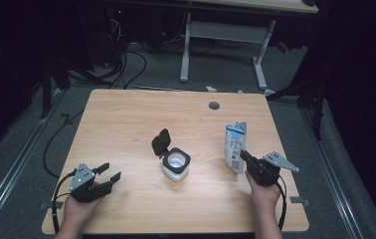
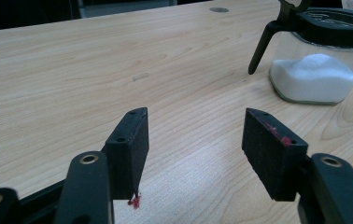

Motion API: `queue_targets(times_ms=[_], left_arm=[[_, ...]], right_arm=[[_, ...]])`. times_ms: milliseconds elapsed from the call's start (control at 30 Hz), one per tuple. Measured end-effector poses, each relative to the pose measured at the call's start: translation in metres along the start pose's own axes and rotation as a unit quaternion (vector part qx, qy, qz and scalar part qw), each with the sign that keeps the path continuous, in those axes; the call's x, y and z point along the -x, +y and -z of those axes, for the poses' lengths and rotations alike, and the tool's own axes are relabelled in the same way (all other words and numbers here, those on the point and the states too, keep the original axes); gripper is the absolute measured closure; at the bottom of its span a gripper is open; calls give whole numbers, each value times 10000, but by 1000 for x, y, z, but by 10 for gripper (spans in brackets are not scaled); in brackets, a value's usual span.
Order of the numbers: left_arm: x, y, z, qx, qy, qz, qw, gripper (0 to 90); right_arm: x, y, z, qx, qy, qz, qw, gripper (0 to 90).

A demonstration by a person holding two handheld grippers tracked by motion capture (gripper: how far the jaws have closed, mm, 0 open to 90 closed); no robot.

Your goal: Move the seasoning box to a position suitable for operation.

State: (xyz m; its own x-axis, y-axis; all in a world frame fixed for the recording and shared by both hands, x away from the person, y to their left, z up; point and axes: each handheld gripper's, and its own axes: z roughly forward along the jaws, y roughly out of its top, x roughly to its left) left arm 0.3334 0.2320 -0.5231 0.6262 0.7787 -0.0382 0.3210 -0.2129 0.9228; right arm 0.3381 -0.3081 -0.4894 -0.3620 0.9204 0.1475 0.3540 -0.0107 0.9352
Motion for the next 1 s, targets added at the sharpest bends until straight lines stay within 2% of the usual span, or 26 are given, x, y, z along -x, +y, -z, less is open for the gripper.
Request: queue_targets(times_ms=[467,1000], left_arm=[[-2,-1,0,-29,7,24,10000,418],[-1,0,-1,-100,-18,-16,9999,417]], right_arm=[[0,-7,14,-53,-122,57,9999,863],[2,-14,22,-220,-287,20,9993,710]])
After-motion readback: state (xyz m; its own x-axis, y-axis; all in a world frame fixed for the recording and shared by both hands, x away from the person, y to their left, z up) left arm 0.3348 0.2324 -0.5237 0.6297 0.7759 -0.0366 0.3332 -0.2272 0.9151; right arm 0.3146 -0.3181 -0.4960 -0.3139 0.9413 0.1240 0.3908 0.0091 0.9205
